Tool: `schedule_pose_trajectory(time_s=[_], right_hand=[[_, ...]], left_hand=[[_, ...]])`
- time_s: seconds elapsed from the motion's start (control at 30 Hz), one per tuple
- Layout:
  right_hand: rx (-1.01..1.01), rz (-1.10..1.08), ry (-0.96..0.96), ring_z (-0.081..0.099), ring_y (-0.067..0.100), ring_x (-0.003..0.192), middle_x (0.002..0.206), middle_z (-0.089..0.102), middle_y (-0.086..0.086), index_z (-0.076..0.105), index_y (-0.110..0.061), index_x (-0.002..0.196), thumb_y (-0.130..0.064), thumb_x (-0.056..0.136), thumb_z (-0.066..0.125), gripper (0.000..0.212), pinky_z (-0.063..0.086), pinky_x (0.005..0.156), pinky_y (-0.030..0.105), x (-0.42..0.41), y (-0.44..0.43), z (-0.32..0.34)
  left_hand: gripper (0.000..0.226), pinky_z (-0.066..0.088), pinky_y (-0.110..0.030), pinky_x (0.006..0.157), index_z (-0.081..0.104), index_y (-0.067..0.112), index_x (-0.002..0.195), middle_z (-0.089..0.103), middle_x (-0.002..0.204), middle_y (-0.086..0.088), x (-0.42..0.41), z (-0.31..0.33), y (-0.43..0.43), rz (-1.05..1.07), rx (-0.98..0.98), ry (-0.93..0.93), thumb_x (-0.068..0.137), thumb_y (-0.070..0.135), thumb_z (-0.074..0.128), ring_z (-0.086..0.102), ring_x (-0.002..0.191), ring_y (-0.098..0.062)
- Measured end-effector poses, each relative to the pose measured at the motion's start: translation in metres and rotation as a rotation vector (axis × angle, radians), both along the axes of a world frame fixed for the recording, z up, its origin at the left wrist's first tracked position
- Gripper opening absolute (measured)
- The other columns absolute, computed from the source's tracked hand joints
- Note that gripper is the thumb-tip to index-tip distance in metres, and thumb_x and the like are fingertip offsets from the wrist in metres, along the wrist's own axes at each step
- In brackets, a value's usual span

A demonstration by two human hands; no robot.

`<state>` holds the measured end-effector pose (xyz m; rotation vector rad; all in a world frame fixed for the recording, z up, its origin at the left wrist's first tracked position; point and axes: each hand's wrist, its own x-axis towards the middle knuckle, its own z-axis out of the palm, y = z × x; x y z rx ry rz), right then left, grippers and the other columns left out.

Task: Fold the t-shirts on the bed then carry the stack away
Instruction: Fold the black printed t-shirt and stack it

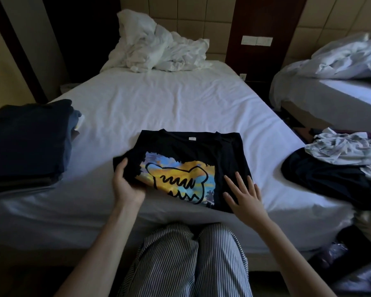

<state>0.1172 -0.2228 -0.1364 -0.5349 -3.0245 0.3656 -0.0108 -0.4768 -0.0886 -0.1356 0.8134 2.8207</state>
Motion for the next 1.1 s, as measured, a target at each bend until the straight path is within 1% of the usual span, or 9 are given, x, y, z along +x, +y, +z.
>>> schedule_pose_trajectory(time_s=[0.1, 0.2, 0.27, 0.37, 0.47, 0.6, 0.8, 0.97, 1.1], right_hand=[[-0.178, -0.013, 0.119, -0.010, 0.016, 0.145, 0.157, 0.005, -0.010, 0.013, -0.038, 0.147, -0.042, 0.100, 0.029, 0.050, -0.008, 0.114, 0.034, 0.006, 0.010, 0.004], [-0.288, -0.149, 0.398, 0.016, 0.023, 0.144, 0.150, 0.035, 0.001, 0.038, -0.022, 0.142, -0.036, 0.098, 0.037, 0.046, 0.009, 0.114, 0.038, 0.017, 0.027, 0.006], [-0.351, -0.278, 0.539, 0.038, 0.031, 0.133, 0.137, 0.051, 0.012, 0.048, -0.011, 0.135, -0.036, 0.091, 0.038, 0.051, 0.026, 0.107, 0.044, 0.024, 0.038, 0.010], [-0.505, -0.402, 0.656, 0.048, 0.030, 0.124, 0.132, 0.054, 0.014, 0.049, -0.007, 0.133, -0.041, 0.083, 0.034, 0.062, 0.036, 0.102, 0.046, 0.030, 0.049, 0.017], [-0.488, -0.353, 0.713, 0.049, 0.027, 0.123, 0.131, 0.055, 0.012, 0.050, -0.006, 0.131, -0.042, 0.084, 0.037, 0.060, 0.037, 0.103, 0.043, 0.024, 0.045, 0.021], [-0.313, -0.127, 0.706, 0.049, 0.026, 0.123, 0.129, 0.057, 0.009, 0.056, -0.007, 0.126, -0.048, 0.085, 0.029, 0.064, 0.036, 0.104, 0.045, -0.002, 0.023, 0.034], [-0.016, -0.055, 0.251, 0.000, 0.022, 0.146, 0.158, 0.008, -0.006, 0.018, -0.039, 0.146, -0.066, 0.077, 0.008, 0.075, -0.001, 0.115, 0.034, -0.003, 0.001, -0.005], [-0.131, -0.033, 0.285, -0.010, 0.007, 0.142, 0.150, -0.004, -0.016, 0.002, -0.045, 0.140, -0.084, 0.073, -0.001, 0.078, -0.008, 0.114, 0.023, 0.019, 0.017, -0.023], [-0.206, -0.062, 0.328, -0.010, 0.000, 0.139, 0.149, -0.001, -0.020, 0.001, -0.035, 0.145, -0.084, 0.072, -0.002, 0.089, -0.008, 0.113, 0.021, 0.019, 0.013, -0.022]], left_hand=[[0.013, 0.051, -0.023, 0.061, 0.074, 0.015, 0.077, 0.068, 0.069, 0.001, -0.012, 0.027, 0.040, -0.106, -0.333, 0.199, 0.074, 0.024, 0.064, 0.064, 0.062, -0.012], [0.060, 0.052, -0.031, 0.079, 0.060, 0.013, 0.120, 0.070, 0.093, 0.002, 0.004, 0.036, 0.105, -0.417, -0.861, 0.590, 0.066, 0.035, 0.072, 0.066, 0.087, -0.014], [0.077, 0.022, -0.045, 0.115, 0.041, 0.023, 0.140, 0.047, 0.142, -0.001, 0.027, 0.016, 0.148, -0.637, -1.315, 0.884, 0.074, 0.050, 0.069, 0.033, 0.137, -0.024], [0.061, -0.017, -0.049, 0.111, 0.039, 0.028, 0.135, -0.002, 0.160, 0.003, 0.060, -0.026, 0.178, -0.682, -1.805, 1.273, 0.085, 0.061, 0.052, -0.018, 0.144, -0.029], [0.059, -0.016, -0.049, 0.112, 0.040, 0.032, 0.132, -0.004, 0.160, 0.004, 0.059, -0.028, 0.178, -0.729, -1.777, 1.248, 0.084, 0.065, 0.049, -0.017, 0.144, -0.027], [0.060, 0.019, -0.042, 0.115, 0.055, 0.028, 0.122, 0.044, 0.142, -0.002, 0.021, 0.001, 0.166, -0.602, -1.448, 1.072, 0.081, 0.070, 0.040, 0.031, 0.137, -0.021], [0.051, -0.003, -0.040, 0.117, 0.011, 0.036, 0.150, 0.003, 0.160, 0.005, -0.002, -0.038, 0.144, -0.434, -2.120, 1.309, 0.100, 0.047, 0.018, -0.001, 0.146, -0.020], [0.040, 0.035, -0.037, 0.100, 0.057, 0.024, 0.121, 0.055, 0.129, -0.006, -0.034, -0.003, 0.170, -0.395, -1.850, 1.119, 0.093, 0.046, 0.039, 0.047, 0.121, -0.030], [0.044, 0.044, -0.034, 0.078, 0.057, 0.012, 0.101, 0.064, 0.101, -0.006, -0.050, 0.033, 0.219, -0.305, -1.746, 0.869, 0.086, 0.053, 0.051, 0.059, 0.097, -0.029]])
